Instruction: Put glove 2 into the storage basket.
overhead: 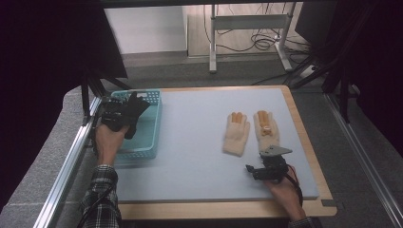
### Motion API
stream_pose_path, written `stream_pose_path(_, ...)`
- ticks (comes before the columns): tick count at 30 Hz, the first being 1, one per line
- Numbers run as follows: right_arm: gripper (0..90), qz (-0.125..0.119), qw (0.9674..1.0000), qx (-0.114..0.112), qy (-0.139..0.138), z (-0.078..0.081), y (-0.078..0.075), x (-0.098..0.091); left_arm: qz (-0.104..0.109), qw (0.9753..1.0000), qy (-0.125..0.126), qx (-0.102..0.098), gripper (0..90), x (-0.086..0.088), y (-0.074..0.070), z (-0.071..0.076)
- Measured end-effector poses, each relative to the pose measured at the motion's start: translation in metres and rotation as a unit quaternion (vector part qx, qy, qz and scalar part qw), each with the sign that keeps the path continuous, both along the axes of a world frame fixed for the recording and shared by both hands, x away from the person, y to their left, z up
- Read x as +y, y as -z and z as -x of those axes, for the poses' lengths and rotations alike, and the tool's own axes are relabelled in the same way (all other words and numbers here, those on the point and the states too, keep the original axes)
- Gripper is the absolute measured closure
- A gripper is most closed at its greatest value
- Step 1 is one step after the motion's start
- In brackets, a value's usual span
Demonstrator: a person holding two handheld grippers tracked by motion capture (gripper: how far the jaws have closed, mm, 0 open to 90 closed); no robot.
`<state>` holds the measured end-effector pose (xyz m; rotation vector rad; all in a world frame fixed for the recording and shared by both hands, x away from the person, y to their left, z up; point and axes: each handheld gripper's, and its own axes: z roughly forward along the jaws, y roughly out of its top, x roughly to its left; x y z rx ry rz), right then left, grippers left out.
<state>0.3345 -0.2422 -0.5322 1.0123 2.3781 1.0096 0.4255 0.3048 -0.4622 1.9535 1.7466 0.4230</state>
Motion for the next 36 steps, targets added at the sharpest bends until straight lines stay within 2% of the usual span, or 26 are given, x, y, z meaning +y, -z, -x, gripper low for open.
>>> stream_pose_path(1,21.6,0.000,1.0000,0.000,0.000,0.000,0.000,0.000,0.000,1.0000,0.000,0.000,64.4,0.000,0.000,0.000)
stream_pose_path(2,21.6,0.000,1.0000,0.000,0.000,0.000,0.000,0.000,-0.009,0.9997,-0.011,0.017,64.3,0.006,0.010,-0.005)
stream_pose_path(5,21.6,0.000,1.0000,0.000,0.000,0.000,0.000,0.000,-0.010,0.9993,-0.024,0.029,64.1,0.011,0.017,-0.009)
stream_pose_path(6,21.6,0.000,1.0000,0.000,0.000,0.000,0.000,0.000,-0.015,0.9982,-0.039,0.043,64.0,0.018,0.024,-0.014)
stream_pose_path(8,21.6,0.000,1.0000,0.000,0.000,0.000,0.000,0.000,-0.023,0.9967,-0.050,0.060,63.6,0.022,0.027,-0.017)
stream_pose_path(12,21.6,0.000,1.0000,0.000,0.000,0.000,0.000,0.000,-0.034,0.9953,-0.062,0.066,61.8,0.027,0.029,-0.021)
stream_pose_path(13,21.6,0.000,1.0000,0.000,0.000,0.000,0.000,0.000,-0.051,0.9934,-0.062,0.081,61.2,0.028,0.033,-0.024)
stream_pose_path(15,21.6,0.000,1.0000,0.000,0.000,0.000,0.000,0.000,-0.057,0.9930,-0.062,0.084,58.8,0.028,0.035,-0.026)
stream_pose_path(16,21.6,-0.001,1.0000,0.000,0.000,0.000,0.000,0.000,-0.066,0.9921,-0.060,0.088,56.0,0.027,0.037,-0.028)
stream_pose_path(17,21.6,-0.001,1.0000,0.000,0.000,0.000,0.000,0.000,-0.066,0.9921,-0.060,0.088,51.6,0.027,0.037,-0.028)
stream_pose_path(19,21.6,-0.001,1.0000,0.000,0.000,0.000,0.000,0.000,-0.084,0.9904,-0.052,0.097,39.9,0.023,0.039,-0.029)
stream_pose_path(20,21.6,0.000,1.0000,0.000,0.000,0.000,0.000,0.000,-0.093,0.9895,-0.048,0.100,30.1,0.022,0.039,-0.030)
stream_pose_path(21,21.6,0.000,1.0000,0.000,0.000,0.000,0.000,0.000,-0.093,0.9895,-0.048,0.100,27.2,0.022,0.039,-0.030)
stream_pose_path(22,21.6,0.000,1.0000,0.000,0.000,0.000,0.000,0.000,-0.099,0.9883,-0.043,0.108,23.8,0.020,0.038,-0.029)
stream_pose_path(24,21.6,0.000,1.0000,0.000,0.000,0.000,0.000,0.000,-0.088,0.9890,-0.038,0.113,19.4,0.021,0.034,-0.027)
stream_pose_path(27,21.6,0.000,1.0000,0.000,0.000,0.000,0.000,0.000,-0.070,0.9912,-0.032,0.108,13.6,0.023,0.029,-0.023)
stream_pose_path(30,21.6,0.000,1.0000,0.000,0.000,0.000,0.000,0.000,-0.038,0.9940,-0.024,0.100,7.7,0.027,0.025,-0.019)
stream_pose_path(34,21.6,0.000,1.0000,0.000,0.000,0.000,0.000,0.000,-0.001,0.9961,-0.022,0.085,6.4,0.034,0.022,-0.014)
stream_pose_path(36,21.6,0.000,1.0000,0.000,0.000,0.000,0.000,0.000,0.004,0.9964,-0.021,0.082,6.6,0.035,0.021,-0.013)
